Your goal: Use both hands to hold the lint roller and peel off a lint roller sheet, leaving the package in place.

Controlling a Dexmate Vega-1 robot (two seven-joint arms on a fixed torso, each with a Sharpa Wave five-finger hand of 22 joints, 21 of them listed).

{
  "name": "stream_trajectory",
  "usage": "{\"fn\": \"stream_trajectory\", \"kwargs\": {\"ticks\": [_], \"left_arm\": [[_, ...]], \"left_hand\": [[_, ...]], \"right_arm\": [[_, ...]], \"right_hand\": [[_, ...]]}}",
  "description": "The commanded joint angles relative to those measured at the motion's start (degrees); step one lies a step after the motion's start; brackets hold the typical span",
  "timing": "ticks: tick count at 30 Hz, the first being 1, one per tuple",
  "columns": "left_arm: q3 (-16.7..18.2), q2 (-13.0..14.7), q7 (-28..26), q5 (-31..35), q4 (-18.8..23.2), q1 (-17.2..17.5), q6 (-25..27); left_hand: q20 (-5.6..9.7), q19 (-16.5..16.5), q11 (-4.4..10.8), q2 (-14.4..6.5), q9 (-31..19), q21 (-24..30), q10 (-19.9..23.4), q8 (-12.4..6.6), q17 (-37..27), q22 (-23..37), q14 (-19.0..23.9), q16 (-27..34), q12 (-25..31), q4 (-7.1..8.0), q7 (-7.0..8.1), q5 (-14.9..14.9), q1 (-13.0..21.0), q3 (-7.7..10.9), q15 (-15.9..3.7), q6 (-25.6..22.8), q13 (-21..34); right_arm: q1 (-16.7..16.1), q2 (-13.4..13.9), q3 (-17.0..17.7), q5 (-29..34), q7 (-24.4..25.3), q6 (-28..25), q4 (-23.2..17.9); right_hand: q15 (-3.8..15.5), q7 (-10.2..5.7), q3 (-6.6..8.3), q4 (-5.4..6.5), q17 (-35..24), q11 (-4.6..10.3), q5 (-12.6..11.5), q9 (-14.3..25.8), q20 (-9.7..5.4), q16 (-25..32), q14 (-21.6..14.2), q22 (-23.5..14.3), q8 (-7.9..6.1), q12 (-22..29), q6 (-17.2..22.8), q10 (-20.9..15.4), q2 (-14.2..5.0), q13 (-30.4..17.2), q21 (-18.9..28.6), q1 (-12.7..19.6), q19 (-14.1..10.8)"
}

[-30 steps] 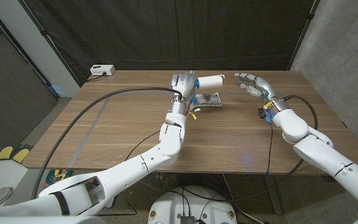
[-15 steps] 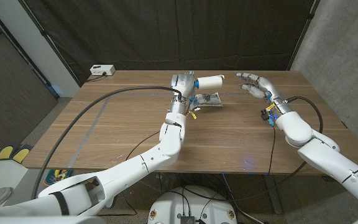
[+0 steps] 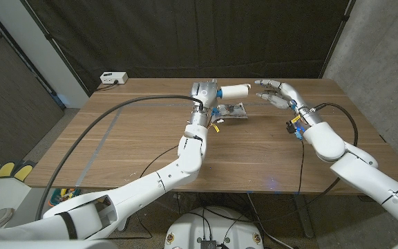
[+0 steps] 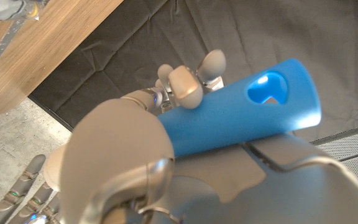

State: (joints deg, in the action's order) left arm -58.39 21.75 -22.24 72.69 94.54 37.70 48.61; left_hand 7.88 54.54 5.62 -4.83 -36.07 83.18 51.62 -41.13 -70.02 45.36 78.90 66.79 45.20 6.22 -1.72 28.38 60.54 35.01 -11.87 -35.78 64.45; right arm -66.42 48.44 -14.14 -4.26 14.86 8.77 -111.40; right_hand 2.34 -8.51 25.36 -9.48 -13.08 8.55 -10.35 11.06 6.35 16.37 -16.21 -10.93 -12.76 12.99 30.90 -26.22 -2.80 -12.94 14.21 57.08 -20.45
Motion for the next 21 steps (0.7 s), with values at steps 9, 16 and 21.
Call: {"fn": "stream_trajectory", "kwargs": {"ticks": [9,16,21], "left_arm": [[0.2,0.5,0.6,0.9,1.0,0.8,-0.5],[0.4,0.5,-0.1,1.0,1.2,1.1,-0.7],[0.7,0.7,-0.7,1.1,1.5,1.3,-1.0]], "left_hand": [[4.27,0.5,0.28,0.1,0.3,0.1,0.1,-0.3,-0.1,0.0,-0.1,0.7,0.7,0.04,-0.18,-0.3,0.8,0.69,-0.05,-1.1,-0.1],[4.3,0.6,0.38,0.1,0.2,0.2,0.2,-0.38,-0.1,0.1,-0.1,0.9,0.8,0.05,-0.24,-0.5,0.8,0.78,-0.04,-1.0,-0.3],[4.29,0.5,0.4,0.0,0.3,0.3,0.1,-0.4,-0.1,0.1,-0.1,1.0,0.9,0.09,-0.2,-0.7,0.8,0.83,-0.04,-1.0,-0.4]], "right_arm": [[4.0,-3.1,-3.3,9.3,3.5,0.2,0.4],[5.6,-3.5,-4.2,9.5,2.0,0.6,1.2],[6.2,-3.9,-4.6,9.6,1.7,1.1,1.8]], "right_hand": [[3.76,-0.97,-1.69,0.31,-0.7,1.7,-0.9,0.3,-0.71,1.7,-2.7,-0.1,-1.32,0.9,3.8,-2.7,0.53,-0.5,0.9,1.0,-2.2],[4.26,-1.33,-2.66,0.44,-1.1,1.72,-1.3,0.3,-0.92,2.6,-3.7,-0.2,-1.89,1.5,6.2,-4.6,0.52,-0.7,1.1,1.5,-2.7],[4.56,-1.37,-3.24,0.5,-1.4,1.95,-1.4,0.3,-1.07,3.1,-4.2,-0.2,-2.41,1.9,8.2,-6.0,0.34,-0.9,1.2,1.9,-2.9]]}}
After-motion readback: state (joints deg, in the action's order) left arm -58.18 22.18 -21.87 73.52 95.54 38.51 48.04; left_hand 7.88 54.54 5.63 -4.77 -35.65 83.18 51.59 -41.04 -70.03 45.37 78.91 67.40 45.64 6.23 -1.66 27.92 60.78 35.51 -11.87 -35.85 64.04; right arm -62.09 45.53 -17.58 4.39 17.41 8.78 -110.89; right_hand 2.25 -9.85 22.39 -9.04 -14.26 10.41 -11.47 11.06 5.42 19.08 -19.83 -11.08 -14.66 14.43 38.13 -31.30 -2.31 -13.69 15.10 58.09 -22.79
